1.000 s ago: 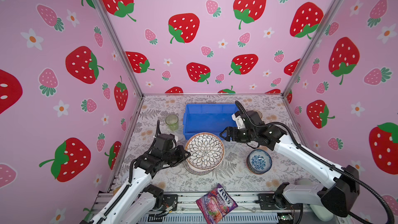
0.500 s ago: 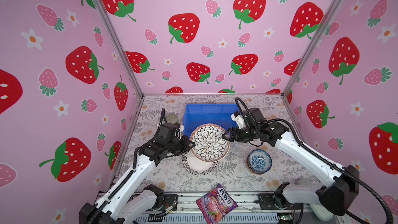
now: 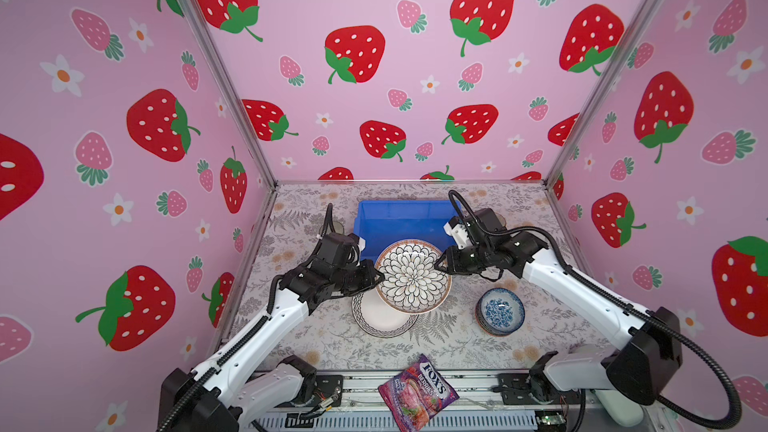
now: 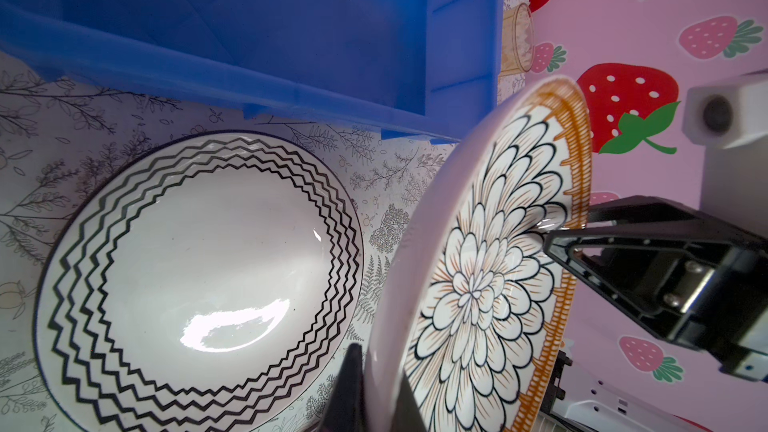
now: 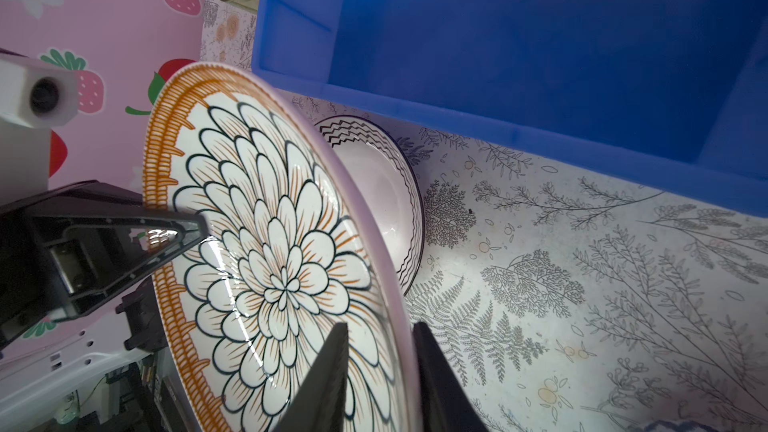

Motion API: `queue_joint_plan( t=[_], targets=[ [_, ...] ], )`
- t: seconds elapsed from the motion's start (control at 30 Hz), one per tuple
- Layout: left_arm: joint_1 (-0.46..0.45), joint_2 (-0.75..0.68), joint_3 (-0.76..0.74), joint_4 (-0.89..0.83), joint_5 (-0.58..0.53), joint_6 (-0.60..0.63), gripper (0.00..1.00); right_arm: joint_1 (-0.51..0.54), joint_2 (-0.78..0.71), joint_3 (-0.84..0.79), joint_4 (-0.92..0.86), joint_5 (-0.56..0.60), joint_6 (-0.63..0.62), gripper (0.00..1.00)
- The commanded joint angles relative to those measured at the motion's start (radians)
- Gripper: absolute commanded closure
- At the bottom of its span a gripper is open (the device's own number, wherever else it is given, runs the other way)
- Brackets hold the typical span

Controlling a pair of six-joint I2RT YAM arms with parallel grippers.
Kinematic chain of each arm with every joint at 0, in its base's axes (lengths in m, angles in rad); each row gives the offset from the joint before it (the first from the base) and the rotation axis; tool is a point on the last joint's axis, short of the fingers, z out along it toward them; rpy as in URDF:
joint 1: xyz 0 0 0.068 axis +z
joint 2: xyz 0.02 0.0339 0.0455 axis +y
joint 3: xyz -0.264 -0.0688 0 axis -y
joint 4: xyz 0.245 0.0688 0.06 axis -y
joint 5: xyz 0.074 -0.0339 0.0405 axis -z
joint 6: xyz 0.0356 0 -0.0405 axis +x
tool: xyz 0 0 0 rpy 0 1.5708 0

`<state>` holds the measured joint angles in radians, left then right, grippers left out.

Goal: Place the mixed dishes into the plastic bin
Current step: 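Lift the flower plate off the white plate with both grippers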

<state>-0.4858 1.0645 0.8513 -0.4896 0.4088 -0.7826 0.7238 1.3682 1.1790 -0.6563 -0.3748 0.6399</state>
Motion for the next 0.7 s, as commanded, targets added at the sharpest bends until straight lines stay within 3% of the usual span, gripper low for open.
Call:
queue_joint_plan(
  t=[0.0,0.1,0.37,0.43,0.57,0.67],
  targets=[
    [-0.011,-0.009,0.075,0.108,0.024,-0.012,1.00,0.003,0.007,0.021,-0.014,0.006,-0.015,0.73],
    [-0.013,-0.008,0.073,0.108,0.017,-0.010,1.00,0.002,0.007,0.017,-0.016,0.010,-0.019,0.77],
    [-0.014,-0.008,0.068,0.115,-0.008,-0.011,1.00,-0.006,0.007,0.005,0.006,-0.008,-0.019,1.00],
    [-0.015,-0.005,0.065,0.115,-0.008,-0.012,0.99,-0.010,0.006,0.005,0.011,-0.013,-0.019,1.00],
    [-0.013,-0.008,0.058,0.116,-0.017,-0.021,0.75,-0.026,0.008,0.012,0.025,-0.025,-0.012,1.00],
    [-0.012,-0.022,0.063,0.098,-0.045,-0.010,0.43,-0.038,0.011,0.019,0.048,-0.026,-0.001,1.00]
  ],
)
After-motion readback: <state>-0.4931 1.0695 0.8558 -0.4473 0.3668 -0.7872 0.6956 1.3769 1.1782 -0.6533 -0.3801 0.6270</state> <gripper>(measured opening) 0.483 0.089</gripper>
